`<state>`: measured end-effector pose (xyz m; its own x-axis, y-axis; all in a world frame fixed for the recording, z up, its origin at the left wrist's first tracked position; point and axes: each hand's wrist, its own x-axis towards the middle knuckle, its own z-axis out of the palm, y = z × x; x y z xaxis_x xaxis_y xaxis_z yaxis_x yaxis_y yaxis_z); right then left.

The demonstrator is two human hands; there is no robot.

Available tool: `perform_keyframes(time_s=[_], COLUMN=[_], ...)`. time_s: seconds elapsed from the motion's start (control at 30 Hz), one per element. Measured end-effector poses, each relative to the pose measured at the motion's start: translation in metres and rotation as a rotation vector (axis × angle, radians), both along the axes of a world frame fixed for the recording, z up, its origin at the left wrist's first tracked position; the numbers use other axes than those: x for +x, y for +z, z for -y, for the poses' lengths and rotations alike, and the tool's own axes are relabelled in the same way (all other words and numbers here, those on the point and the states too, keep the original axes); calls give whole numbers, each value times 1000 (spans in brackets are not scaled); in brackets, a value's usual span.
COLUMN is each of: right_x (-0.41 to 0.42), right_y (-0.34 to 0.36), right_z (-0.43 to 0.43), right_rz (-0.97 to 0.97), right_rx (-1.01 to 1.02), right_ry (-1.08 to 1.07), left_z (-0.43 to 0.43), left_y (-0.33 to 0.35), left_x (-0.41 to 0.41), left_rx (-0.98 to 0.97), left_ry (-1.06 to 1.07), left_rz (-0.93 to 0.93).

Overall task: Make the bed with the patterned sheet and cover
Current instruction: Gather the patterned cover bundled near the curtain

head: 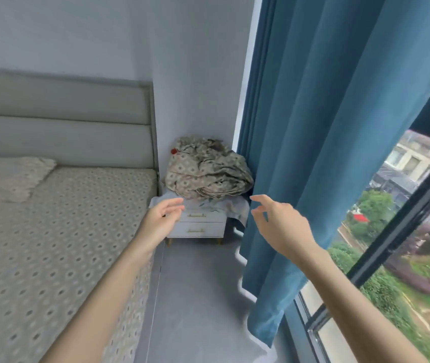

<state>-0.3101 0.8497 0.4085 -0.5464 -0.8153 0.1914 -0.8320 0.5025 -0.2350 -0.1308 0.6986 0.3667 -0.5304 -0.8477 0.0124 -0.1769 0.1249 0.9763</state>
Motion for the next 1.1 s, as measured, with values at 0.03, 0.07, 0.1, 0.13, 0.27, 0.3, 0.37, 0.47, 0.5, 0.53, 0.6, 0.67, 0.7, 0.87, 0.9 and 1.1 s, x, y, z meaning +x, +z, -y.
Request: perform_keyframes(time_s=[0.03,0.07,0.1,0.13,0.27,0.3,0.37,0.47,0.5,0.53,0.6,0.67,0.7,0.87,0.9,1.1], right_x=[-18,-34,-48,-67,-128,-147,-172,-220,-236,-253,-290,-313,-327,-377,-386,-431], right_y=[1,3,4,5,6,2,-3,-16,-19,-21,-23,-25,-27,-52,-61,-108], right_z=[22,42,58,80,155,181,216,281,303,329,383,422,444,553,575,677], right_rz=[-10,-14,-15,-5,56,64,48,49,59,79,115,140,168,274,290,288], right_rx=[5,5,0,-7,-36,-44,-51,-40,-37,-37,-48,-60,-62,36,53,176], right_ry=[19,35,47,60,92,111,144,206,233,258,298,316,316,325,332,319], left_z=[21,39,53,73,134,157,186,248,269,293,343,375,393,475,493,593], left_y=[3,6,9,11,12,8,3,-10,-12,-13,-13,-12,-13,-31,-38,-81], left_x=[-19,-37,-52,-71,-127,-144,-164,-201,-214,-228,-259,-279,-291,-336,-344,-384], left_rx=[1,11,18,31,47,52,64,80,79,79,83,94,95,157,162,210], left_ry=[4,11,19,25,50,62,83,134,158,184,245,283,296,335,336,299], left_rz=[-3,-11,-10,-16,-20,-20,-12,8,15,13,18,35,47,82,94,163])
